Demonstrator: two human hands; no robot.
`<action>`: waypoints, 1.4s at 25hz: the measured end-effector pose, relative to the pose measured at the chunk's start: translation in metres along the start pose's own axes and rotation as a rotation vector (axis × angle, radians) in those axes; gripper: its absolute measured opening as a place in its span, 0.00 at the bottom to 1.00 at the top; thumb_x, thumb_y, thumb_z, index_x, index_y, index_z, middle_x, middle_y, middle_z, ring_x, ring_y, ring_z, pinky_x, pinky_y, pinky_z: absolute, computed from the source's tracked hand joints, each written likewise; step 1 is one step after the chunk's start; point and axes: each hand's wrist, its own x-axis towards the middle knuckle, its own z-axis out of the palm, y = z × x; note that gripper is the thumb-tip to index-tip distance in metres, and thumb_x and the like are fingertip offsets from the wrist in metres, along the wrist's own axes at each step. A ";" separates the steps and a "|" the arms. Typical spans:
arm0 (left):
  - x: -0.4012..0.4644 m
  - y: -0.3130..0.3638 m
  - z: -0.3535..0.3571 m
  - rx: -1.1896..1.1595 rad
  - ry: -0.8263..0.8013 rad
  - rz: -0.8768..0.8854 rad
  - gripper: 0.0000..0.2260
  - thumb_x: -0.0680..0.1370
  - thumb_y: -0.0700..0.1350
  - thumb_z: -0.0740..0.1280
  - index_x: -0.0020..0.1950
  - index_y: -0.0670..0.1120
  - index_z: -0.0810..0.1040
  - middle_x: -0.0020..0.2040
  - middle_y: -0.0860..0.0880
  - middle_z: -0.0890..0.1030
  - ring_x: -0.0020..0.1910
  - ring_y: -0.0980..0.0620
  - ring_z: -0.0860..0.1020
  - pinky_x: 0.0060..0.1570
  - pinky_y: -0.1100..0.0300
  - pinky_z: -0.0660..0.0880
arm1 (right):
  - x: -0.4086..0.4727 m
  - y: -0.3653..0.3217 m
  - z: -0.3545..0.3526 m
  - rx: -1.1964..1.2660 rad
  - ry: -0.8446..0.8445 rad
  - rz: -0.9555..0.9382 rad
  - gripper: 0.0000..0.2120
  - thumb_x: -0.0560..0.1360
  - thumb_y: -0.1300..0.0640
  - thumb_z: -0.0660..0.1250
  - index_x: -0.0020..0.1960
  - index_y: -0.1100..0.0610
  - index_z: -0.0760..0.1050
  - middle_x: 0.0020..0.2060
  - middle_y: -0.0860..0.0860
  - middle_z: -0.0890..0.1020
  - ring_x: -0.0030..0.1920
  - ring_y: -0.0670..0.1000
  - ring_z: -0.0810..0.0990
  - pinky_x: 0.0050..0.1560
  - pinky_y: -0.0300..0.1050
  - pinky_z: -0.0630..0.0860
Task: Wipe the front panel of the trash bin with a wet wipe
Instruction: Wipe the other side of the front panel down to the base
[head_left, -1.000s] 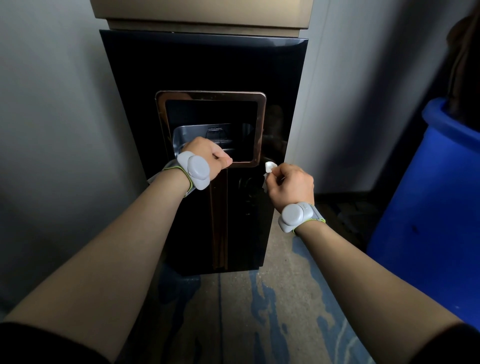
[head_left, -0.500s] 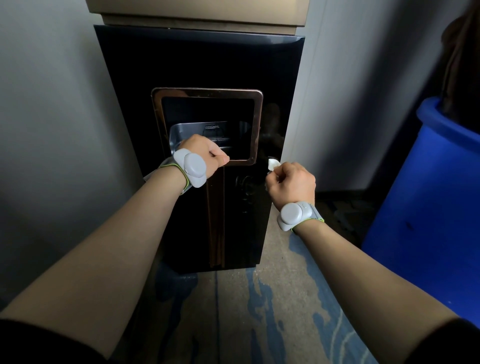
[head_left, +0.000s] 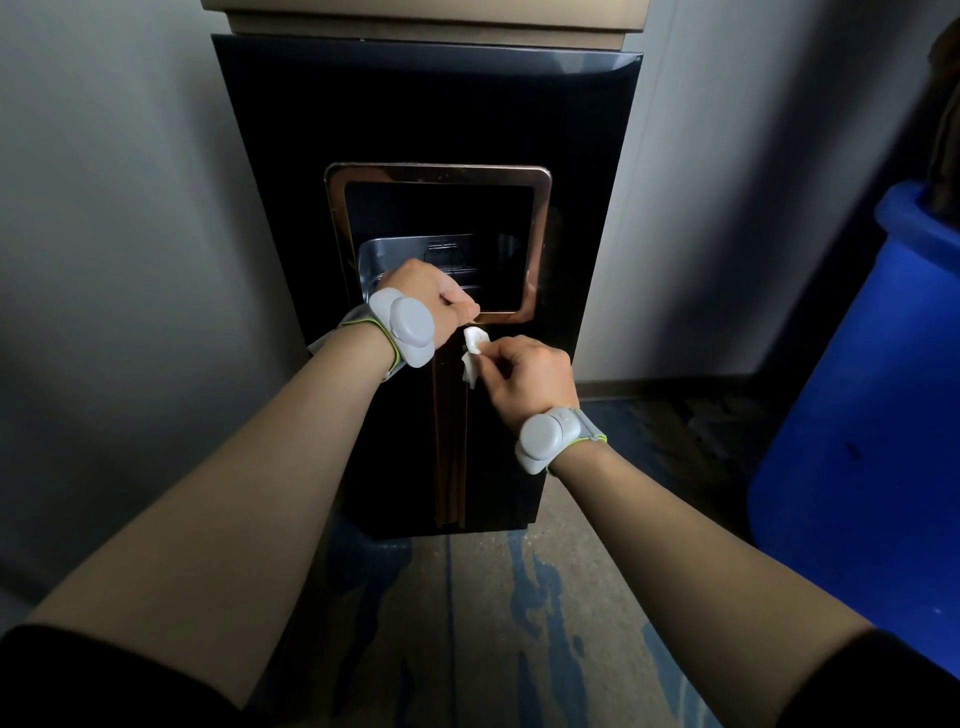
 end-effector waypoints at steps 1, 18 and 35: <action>0.000 0.000 0.000 0.003 0.005 -0.002 0.06 0.76 0.47 0.71 0.48 0.48 0.87 0.46 0.53 0.85 0.45 0.55 0.81 0.41 0.67 0.71 | 0.001 -0.001 0.003 0.010 0.005 0.009 0.09 0.76 0.51 0.70 0.47 0.56 0.83 0.42 0.53 0.84 0.44 0.56 0.81 0.45 0.53 0.78; -0.002 0.004 -0.002 0.005 -0.008 -0.006 0.08 0.77 0.46 0.70 0.50 0.46 0.87 0.48 0.51 0.86 0.50 0.52 0.82 0.49 0.62 0.77 | 0.000 0.013 0.002 -0.123 0.020 0.089 0.09 0.77 0.53 0.69 0.45 0.58 0.82 0.41 0.55 0.82 0.43 0.59 0.79 0.39 0.46 0.70; -0.003 0.006 -0.004 0.003 -0.026 -0.011 0.08 0.77 0.47 0.69 0.52 0.47 0.86 0.51 0.51 0.85 0.52 0.52 0.81 0.53 0.59 0.77 | -0.001 0.036 -0.012 -0.137 0.074 0.207 0.06 0.73 0.53 0.69 0.39 0.53 0.79 0.38 0.52 0.81 0.38 0.58 0.77 0.39 0.43 0.65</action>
